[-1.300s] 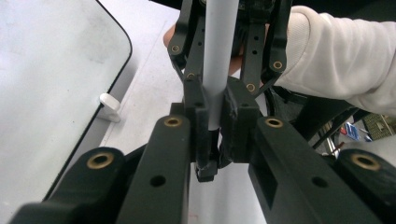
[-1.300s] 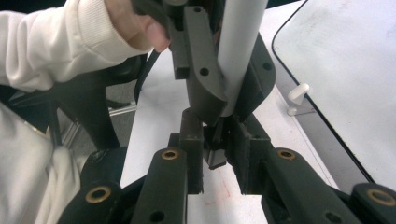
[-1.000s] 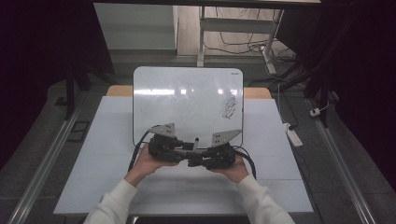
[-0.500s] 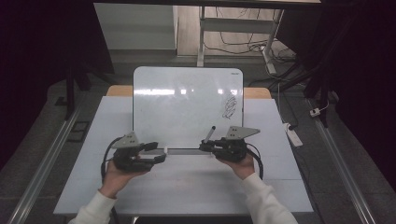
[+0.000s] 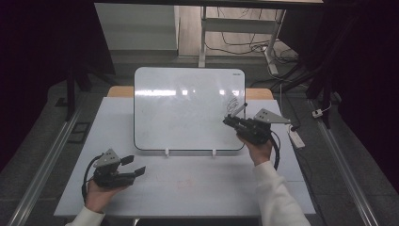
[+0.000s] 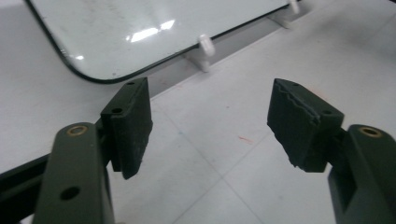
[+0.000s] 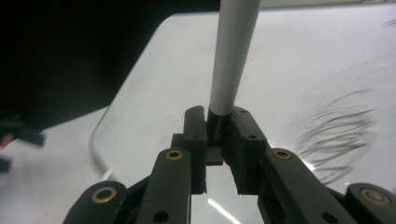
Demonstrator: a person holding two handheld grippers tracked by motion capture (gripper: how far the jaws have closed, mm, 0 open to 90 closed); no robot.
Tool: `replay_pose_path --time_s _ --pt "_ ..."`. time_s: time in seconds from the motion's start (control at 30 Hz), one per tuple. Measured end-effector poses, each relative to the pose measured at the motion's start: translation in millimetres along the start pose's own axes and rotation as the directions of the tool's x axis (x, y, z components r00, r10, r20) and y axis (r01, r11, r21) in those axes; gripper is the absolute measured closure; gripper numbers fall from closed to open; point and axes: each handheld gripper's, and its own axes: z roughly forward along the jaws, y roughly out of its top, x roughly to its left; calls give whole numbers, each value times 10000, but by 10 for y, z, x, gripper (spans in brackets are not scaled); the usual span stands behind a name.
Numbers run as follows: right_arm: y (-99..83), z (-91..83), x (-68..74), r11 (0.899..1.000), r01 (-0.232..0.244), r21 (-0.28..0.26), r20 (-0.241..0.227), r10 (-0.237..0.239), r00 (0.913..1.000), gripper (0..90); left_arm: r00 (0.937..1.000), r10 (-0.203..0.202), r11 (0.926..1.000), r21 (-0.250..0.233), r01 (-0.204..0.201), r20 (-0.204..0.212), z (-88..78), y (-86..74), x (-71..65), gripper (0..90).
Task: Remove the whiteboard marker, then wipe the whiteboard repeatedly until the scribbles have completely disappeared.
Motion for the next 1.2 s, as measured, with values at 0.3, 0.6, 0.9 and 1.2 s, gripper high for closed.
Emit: replay_pose_path --time_s 0.3,0.6,0.9,1.2 --pt "227 -69 -259 9973 -282 -685 845 339 9958 783 9997 -202 9998 -22 201 -107 7 -31 43 288" --pt "355 143 -523 9994 -60 -348 1653 117 9862 783 9996 -212 9998 -18 211 -191 14 -41 48 276" --pt "414 362 -780 9996 -180 -226 2042 222 9787 783 9993 -225 9997 27 226 -308 38 -52 62 276" --pt "266 532 -841 9992 -329 237 1851 280 9823 783 9988 -276 9996 -3 276 -406 38 -55 75 276"
